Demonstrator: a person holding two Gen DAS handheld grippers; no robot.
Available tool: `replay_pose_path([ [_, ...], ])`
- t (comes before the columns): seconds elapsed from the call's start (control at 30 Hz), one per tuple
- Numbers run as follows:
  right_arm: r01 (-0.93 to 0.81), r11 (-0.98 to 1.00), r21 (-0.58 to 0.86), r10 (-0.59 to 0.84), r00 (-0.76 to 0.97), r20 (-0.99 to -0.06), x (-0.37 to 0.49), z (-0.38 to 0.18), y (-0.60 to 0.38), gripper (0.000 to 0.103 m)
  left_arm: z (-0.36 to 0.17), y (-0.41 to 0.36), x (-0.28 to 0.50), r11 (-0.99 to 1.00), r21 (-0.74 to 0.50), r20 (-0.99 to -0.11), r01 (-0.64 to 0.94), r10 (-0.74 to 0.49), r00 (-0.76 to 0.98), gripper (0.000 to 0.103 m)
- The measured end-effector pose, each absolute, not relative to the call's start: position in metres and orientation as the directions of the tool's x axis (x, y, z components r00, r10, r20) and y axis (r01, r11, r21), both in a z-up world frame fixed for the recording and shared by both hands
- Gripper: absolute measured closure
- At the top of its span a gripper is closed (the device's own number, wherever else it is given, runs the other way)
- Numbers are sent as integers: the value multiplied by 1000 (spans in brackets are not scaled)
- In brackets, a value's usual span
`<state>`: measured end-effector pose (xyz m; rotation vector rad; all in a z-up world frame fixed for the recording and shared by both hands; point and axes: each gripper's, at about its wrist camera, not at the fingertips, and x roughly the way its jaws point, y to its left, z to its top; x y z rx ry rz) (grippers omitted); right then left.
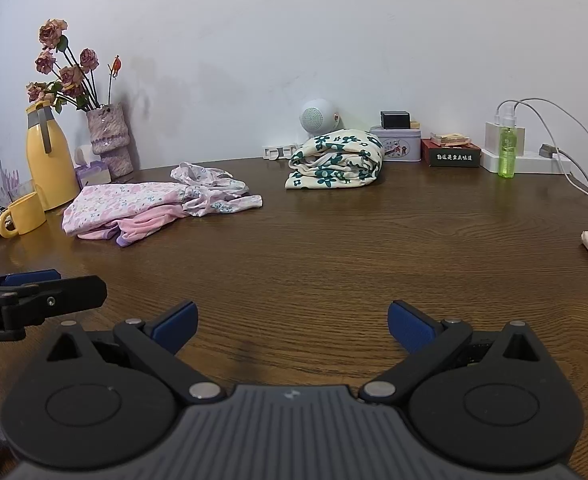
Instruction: Fold clothes
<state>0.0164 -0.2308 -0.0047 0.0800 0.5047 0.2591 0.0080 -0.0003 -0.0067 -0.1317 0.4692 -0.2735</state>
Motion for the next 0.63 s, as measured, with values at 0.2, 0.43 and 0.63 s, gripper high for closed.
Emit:
replay_pose_path([
  [0.2, -225, 964, 140, 264, 844, -467, 16, -5, -231, 0, -7, 0, 8, 955, -190, -428, 227, -289, 856, 0],
  [0.43, -224, 965, 139, 263, 844, -468, 16, -5, -231, 0, -6, -1, 7, 955, -190, -424, 228, -289, 858, 0],
  [0.63, -224, 965, 138, 263, 843, -470, 17, -5, -231, 0, -6, 0, 7, 955, -192, -426, 226, -288, 858, 0],
])
